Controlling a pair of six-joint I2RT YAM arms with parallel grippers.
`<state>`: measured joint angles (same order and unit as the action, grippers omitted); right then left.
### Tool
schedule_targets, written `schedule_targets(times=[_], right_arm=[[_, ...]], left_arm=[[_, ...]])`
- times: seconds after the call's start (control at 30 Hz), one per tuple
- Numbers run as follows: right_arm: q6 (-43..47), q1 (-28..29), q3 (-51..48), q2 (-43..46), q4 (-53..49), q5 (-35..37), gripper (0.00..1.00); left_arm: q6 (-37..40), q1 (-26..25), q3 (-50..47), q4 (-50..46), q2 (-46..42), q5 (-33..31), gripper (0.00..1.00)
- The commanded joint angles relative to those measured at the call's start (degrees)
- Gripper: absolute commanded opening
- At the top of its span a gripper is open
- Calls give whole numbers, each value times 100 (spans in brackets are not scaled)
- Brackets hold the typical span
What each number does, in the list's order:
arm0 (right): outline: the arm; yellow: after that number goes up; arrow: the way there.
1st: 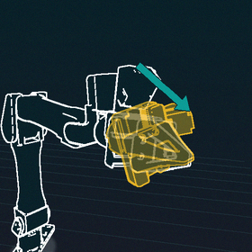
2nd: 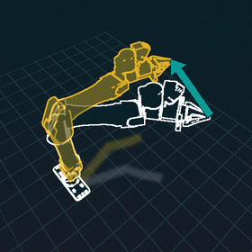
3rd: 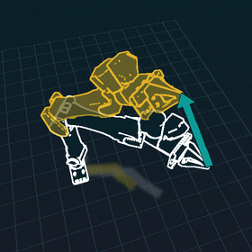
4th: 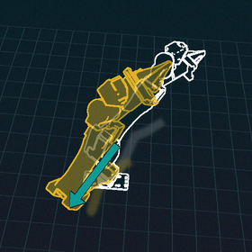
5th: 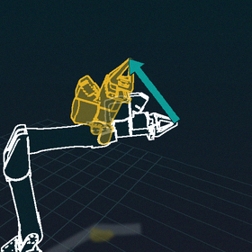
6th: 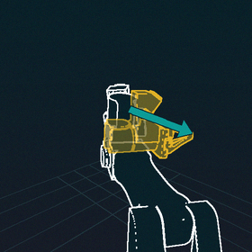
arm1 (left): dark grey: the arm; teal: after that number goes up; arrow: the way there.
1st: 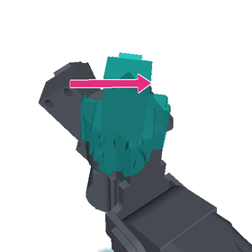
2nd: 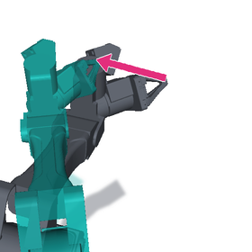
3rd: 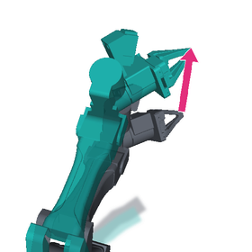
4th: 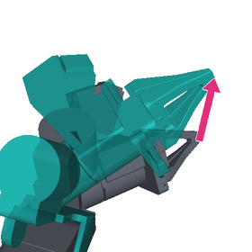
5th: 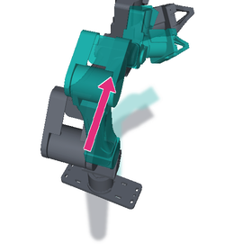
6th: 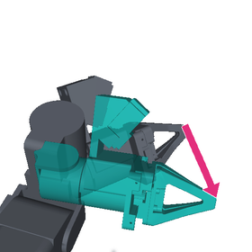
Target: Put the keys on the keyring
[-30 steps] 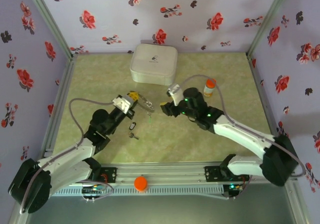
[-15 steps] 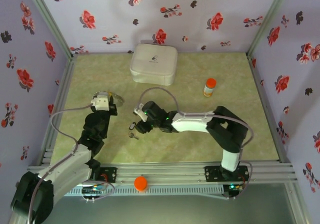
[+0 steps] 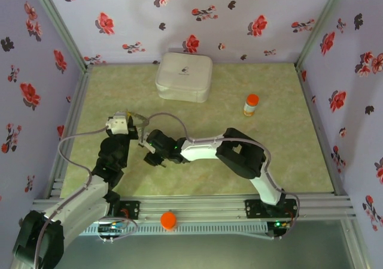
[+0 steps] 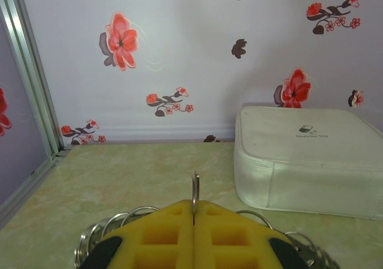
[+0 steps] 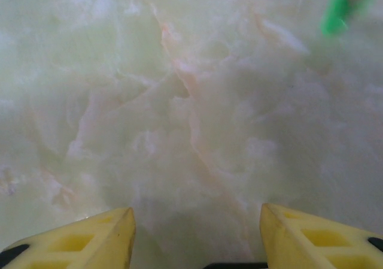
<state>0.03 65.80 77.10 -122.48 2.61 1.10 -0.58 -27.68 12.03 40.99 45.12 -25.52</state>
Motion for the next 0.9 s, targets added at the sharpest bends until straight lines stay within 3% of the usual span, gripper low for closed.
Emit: schedule_targets(times=[0.0, 0.27, 0.53, 0.77, 0.87], right_arm=[[28, 44, 134, -92, -468, 371, 51], [-45, 38, -672, 616, -585, 691, 25], [-281, -34, -1864, 1869, -944, 1200, 3], [-996, -412, -2728, 2906, -1168, 1109, 0], [-1534, -613, -2720, 3103, -1422, 677, 15]], left_arm=[[-83, 65, -7, 68, -9, -85, 0], [-32, 67, 150, 18, 116, 342, 0], [5, 61, 408, 111, 593, 1263, 0], [1, 53, 733, 194, 1212, 2521, 0], [10, 31, 841, 202, 1430, 2853, 0]])
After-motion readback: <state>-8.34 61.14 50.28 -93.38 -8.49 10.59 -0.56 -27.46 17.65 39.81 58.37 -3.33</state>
